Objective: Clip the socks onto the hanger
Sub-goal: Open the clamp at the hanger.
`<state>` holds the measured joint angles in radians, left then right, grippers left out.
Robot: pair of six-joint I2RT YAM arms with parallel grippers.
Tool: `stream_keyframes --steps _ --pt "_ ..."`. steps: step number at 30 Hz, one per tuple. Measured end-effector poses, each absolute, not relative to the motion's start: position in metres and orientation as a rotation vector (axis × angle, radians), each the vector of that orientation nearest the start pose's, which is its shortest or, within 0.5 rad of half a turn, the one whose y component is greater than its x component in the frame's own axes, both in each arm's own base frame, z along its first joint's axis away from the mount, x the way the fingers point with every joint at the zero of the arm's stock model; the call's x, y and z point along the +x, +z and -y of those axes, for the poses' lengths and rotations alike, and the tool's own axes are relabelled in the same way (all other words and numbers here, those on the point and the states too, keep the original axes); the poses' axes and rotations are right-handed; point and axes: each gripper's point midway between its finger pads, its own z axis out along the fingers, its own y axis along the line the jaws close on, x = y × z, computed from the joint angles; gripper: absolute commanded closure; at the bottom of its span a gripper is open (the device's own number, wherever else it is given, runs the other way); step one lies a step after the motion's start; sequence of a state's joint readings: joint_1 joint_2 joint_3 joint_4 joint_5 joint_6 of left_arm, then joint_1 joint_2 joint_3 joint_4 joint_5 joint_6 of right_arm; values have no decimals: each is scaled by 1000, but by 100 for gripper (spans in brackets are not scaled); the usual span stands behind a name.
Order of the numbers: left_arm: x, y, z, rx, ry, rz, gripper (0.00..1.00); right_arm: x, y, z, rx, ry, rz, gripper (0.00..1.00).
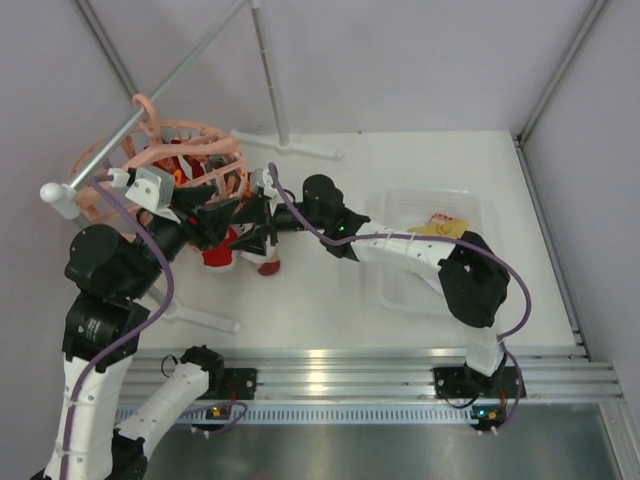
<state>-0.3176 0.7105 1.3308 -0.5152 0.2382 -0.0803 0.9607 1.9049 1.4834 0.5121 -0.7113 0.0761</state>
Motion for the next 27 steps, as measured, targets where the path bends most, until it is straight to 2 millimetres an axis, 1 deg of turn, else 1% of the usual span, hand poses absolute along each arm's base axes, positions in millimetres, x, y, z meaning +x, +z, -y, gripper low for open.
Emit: stream_keyframes --steps 6,9,10,12,18,20,21,24,27 --pt "206 462 114 369 -496 -1437 43 236 293 -541 -1196 1330 -1130 39" --pt "205 461 115 372 -499 -1434 43 240 294 -545 -1178 1329 -1133 44" --pt "204 461 115 373 -500 -1433 43 241 295 -546 -1174 1330 -1135 50" --pt "204 462 115 374 -500 -1429 43 242 295 -547 -1171 1329 -1137 55" --pt "205 462 115 388 -484 -1426 43 243 291 -545 -1181 1330 -1151 54" --pt "207 461 115 397 -477 -1426 43 243 286 -541 -1189 1324 -1166 55" --pt "207 461 115 403 -474 -1427 43 243 283 -538 -1193 1322 -1176 60" --pt "210 459 116 416 -466 -1430 43 245 278 -533 -1202 1312 -1198 70" --pt "212 458 117 423 -465 -1434 42 246 280 -531 -1200 1307 -1194 75"
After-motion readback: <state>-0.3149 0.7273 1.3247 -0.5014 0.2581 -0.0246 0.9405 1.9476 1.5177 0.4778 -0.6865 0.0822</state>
